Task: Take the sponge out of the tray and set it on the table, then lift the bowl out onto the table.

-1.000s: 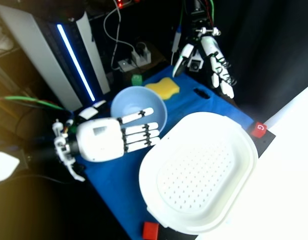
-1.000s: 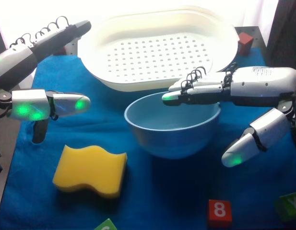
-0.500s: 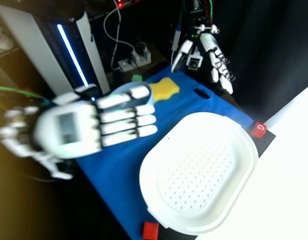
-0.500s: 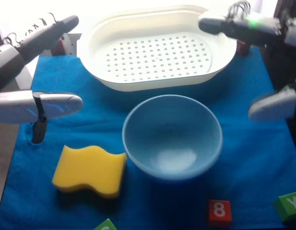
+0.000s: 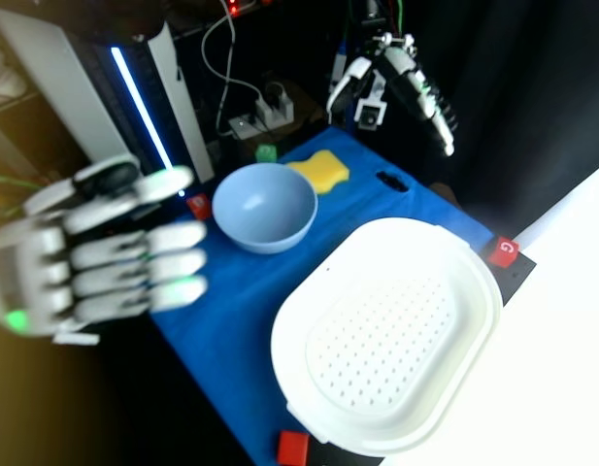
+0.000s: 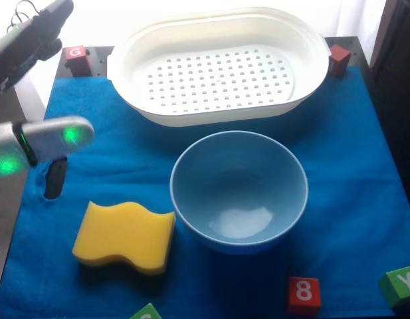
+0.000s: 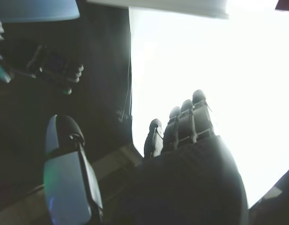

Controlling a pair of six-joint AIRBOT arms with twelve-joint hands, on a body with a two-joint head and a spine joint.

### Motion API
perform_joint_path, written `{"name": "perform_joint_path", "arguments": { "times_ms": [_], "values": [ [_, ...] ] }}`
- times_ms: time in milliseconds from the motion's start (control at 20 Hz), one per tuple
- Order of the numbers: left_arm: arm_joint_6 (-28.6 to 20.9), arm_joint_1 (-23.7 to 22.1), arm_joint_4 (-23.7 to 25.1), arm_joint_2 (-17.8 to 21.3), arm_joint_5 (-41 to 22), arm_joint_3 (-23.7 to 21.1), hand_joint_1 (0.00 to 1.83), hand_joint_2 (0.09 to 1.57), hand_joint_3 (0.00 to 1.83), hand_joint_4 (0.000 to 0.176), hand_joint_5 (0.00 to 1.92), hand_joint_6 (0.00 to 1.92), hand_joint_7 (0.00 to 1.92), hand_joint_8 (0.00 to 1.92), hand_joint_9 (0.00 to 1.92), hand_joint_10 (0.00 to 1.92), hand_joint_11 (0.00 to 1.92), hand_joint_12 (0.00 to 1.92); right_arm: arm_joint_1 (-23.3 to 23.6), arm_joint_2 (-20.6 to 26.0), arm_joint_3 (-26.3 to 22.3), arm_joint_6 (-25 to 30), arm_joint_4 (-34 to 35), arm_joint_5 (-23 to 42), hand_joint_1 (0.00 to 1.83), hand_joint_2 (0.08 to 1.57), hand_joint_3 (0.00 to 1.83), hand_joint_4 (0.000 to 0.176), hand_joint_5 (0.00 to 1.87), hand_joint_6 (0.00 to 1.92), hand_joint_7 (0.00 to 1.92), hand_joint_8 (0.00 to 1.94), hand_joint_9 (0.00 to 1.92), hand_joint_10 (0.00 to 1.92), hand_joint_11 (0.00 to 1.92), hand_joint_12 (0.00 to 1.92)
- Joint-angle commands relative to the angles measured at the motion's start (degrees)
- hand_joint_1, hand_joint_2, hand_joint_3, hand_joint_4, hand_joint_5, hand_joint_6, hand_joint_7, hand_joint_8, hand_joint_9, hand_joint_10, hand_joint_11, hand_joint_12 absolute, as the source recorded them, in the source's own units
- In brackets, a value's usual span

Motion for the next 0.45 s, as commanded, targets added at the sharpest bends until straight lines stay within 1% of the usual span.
{"name": "perform_joint_path", "arguments": {
  "times_ms": [0,50,100,150,200,250,300,350,400],
  "values": [
    [-0.3,-0.2,-1.6,-0.2,-10.6,-0.3,0.42,1.06,0.01,0.109,0.0,0.0,0.0,0.0,0.0,0.0,0.0,0.47,0.1,-0.1,-0.1,0.4,3.4,8.6,0.41,0.97,0.01,0.176,0.0,0.0,0.0,0.0,0.0,0.0,0.0,0.0],
    [-0.3,0.0,-2.1,-0.4,-12.1,-0.5,0.43,1.09,0.01,0.12,0.0,0.0,0.0,0.0,0.0,0.0,0.0,0.31,-0.3,-0.2,-0.1,0.5,4.0,9.5,0.51,1.0,0.02,0.176,0.0,0.0,0.0,0.0,0.0,0.0,0.0,0.0],
    [-0.4,0.2,-2.6,-0.6,-14.3,-0.7,0.52,1.1,0.0,0.15,0.0,0.0,0.0,0.0,0.0,0.0,0.0,0.06,-0.5,-0.2,-0.3,0.5,4.3,10.6,0.54,0.98,0.01,0.176,0.0,0.0,0.0,0.0,0.0,0.0,0.0,0.0],
    [-0.4,0.2,-2.8,-0.6,-15.3,-0.6,0.5,1.09,0.0,0.167,0.0,0.0,0.0,0.0,0.0,0.0,0.0,0.01,-0.5,-0.3,-0.3,0.5,4.2,11.3,0.7,0.97,0.0,0.176,0.0,0.0,0.0,0.0,0.0,0.0,0.0,0.0],
    [-0.3,-0.6,-2.9,-0.7,-16.9,-0.2,0.48,1.06,0.0,0.174,0.0,0.0,0.0,0.0,0.0,0.0,0.0,0.0,-0.4,-0.3,-0.1,0.5,3.5,11.9,0.75,0.97,0.0,0.176,0.0,0.0,0.0,0.0,0.0,0.0,0.0,0.0],
    [-0.6,-2.1,-2.8,-0.7,-18.3,0.6,0.49,1.01,0.0,0.164,0.0,0.0,0.0,0.0,0.0,0.0,0.02,0.01,-0.4,-0.2,0.0,0.4,3.3,13.1,0.8,0.97,0.0,0.176,0.0,0.0,0.0,0.0,0.0,0.0,0.0,0.0],
    [-0.8,-4.2,-1.8,-0.7,-18.3,1.3,0.36,1.02,0.0,0.151,0.0,0.0,0.0,0.0,0.0,0.0,0.02,0.01,0.6,0.4,-0.3,0.4,3.0,13.1,0.69,0.88,0.0,0.176,0.0,0.0,0.0,0.0,0.0,0.0,0.0,0.0],
    [-2.0,-6.7,-0.1,-0.8,-18.3,2.3,0.27,1.05,0.01,0.128,0.0,0.0,0.0,0.0,0.0,0.0,0.06,0.03,2.7,0.8,-0.6,0.4,1.8,13.1,0.62,0.83,0.0,0.176,0.0,0.0,0.0,0.0,0.0,0.0,0.0,0.0],
    [-3.2,-8.6,1.3,-0.7,-18.3,3.0,0.05,1.14,0.01,0.104,0.0,0.0,0.01,0.0,0.06,0.01,0.08,0.04,6.0,1.8,-0.8,0.4,0.1,13.1,0.53,0.85,0.0,0.176,0.0,0.0,0.0,0.0,0.0,0.0,0.0,0.0]
  ]
}}
